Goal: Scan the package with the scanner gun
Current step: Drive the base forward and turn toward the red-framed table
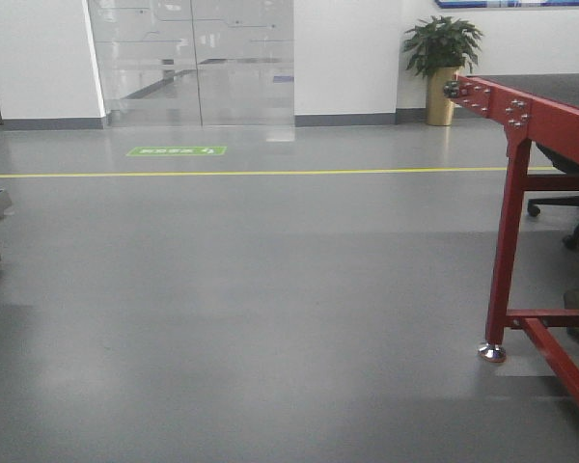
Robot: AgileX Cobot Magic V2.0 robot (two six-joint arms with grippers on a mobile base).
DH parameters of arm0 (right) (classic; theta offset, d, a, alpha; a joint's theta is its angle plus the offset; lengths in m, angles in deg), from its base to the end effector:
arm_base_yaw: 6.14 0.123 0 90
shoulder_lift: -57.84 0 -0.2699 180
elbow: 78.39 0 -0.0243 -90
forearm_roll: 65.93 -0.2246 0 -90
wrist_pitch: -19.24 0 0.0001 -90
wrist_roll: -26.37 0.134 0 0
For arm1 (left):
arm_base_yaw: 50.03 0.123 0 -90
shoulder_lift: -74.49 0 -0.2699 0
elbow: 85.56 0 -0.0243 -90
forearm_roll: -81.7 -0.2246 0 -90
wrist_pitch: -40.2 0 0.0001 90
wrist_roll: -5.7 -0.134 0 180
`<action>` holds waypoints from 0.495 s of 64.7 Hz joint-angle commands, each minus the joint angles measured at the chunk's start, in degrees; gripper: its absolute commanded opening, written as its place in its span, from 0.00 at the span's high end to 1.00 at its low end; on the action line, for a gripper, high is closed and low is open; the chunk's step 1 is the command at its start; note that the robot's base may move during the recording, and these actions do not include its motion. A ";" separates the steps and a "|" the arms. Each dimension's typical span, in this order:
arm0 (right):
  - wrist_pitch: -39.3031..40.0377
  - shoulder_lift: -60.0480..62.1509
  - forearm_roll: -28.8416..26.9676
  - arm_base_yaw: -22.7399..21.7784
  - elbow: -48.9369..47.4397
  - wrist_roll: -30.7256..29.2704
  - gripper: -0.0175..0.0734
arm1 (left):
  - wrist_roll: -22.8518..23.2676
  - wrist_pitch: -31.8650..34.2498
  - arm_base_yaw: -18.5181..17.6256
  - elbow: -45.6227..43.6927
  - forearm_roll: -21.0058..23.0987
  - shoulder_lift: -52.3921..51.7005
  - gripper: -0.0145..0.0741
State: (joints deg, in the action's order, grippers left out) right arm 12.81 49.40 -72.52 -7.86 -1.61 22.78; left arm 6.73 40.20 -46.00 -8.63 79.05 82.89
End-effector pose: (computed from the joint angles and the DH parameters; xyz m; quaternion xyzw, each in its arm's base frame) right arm 0.0888 -0.0009 0.2017 0.0248 0.7165 0.0121 0.6970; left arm 0.0882 0.0062 0.2157 -0.0143 0.6776 0.0362 0.7344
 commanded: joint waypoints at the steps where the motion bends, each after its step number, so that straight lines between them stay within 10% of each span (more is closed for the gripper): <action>1: 0.84 0.21 -0.13 -0.12 0.00 -0.27 0.98 | 0.09 1.03 -0.38 -0.15 -0.17 -0.17 0.96; 32: 0.51 0.21 -0.13 -0.56 0.00 -0.27 0.98 | 0.09 1.03 -0.38 -0.15 -0.17 -0.17 0.96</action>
State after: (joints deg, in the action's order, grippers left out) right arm 12.47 49.40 -72.52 -8.05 -1.61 22.78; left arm 6.73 40.20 -46.00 -8.63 79.05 82.89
